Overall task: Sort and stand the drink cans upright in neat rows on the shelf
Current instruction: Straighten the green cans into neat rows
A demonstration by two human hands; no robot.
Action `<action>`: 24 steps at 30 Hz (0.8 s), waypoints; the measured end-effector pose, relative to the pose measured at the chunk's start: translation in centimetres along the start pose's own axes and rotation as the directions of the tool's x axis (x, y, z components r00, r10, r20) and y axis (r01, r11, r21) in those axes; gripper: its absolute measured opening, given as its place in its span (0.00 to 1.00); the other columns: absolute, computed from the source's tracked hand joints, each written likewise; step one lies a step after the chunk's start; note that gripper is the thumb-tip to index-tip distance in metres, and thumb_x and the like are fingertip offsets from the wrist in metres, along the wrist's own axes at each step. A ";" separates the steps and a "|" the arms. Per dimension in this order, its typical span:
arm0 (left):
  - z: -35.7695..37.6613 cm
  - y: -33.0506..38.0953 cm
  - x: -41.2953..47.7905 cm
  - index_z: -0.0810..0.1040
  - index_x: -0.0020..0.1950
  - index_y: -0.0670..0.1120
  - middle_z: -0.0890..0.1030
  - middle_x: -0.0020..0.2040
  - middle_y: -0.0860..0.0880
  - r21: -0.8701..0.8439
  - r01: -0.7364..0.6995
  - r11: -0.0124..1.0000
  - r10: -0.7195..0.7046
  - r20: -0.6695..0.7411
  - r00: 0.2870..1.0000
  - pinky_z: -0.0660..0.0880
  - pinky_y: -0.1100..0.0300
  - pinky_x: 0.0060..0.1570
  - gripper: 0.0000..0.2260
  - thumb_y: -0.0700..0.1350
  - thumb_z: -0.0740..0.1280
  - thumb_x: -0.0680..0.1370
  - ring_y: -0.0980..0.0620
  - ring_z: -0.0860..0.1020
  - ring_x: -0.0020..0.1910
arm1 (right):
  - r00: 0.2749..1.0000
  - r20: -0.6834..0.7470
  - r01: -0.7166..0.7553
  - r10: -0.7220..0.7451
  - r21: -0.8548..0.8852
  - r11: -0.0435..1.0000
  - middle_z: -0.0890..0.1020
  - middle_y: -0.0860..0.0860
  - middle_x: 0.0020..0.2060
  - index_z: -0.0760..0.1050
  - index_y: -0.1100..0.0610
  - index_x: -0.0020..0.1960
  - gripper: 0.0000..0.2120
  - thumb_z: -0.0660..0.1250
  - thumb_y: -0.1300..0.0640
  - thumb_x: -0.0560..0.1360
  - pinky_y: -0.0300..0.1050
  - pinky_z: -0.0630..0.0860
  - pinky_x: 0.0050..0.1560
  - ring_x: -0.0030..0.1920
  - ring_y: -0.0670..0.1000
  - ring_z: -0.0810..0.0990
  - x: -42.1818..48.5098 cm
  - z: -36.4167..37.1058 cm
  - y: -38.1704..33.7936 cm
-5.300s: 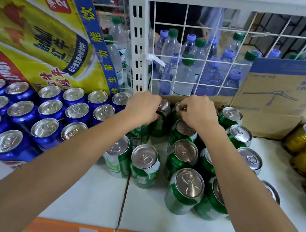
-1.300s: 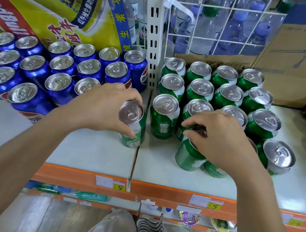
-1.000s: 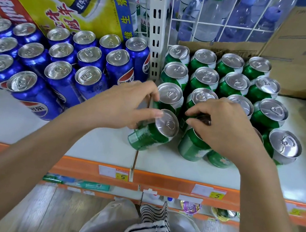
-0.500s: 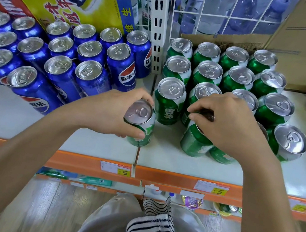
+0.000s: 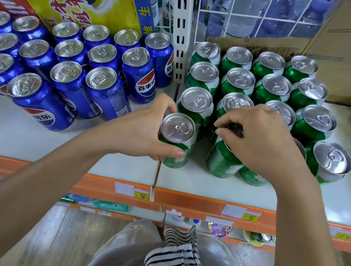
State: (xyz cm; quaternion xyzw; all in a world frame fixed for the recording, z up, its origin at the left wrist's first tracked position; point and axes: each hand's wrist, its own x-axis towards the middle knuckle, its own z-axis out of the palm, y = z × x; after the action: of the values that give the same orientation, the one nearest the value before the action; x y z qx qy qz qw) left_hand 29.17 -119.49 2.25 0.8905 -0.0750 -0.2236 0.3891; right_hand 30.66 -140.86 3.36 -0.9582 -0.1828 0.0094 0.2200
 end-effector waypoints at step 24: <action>2.1 -1.6 0.8 0.65 0.65 0.60 0.69 0.65 0.49 -0.201 -0.183 0.962 0.188 0.006 0.982 0.80 0.48 0.46 0.24 0.52 0.71 0.73 0.48 0.84 0.39 | 1.000 -0.011 -0.003 0.004 0.017 1.000 0.83 0.48 0.40 0.83 0.52 0.46 0.05 0.68 0.58 0.74 0.46 0.71 0.50 0.48 0.54 0.75 -0.1 0.1 -0.4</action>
State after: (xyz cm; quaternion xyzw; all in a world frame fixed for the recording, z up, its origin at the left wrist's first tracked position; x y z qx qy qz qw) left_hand 28.88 -120.00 -0.48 0.8332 -0.1401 -0.2040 0.4945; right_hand 30.45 -140.48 3.42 -0.9567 -0.1798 0.0059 0.2290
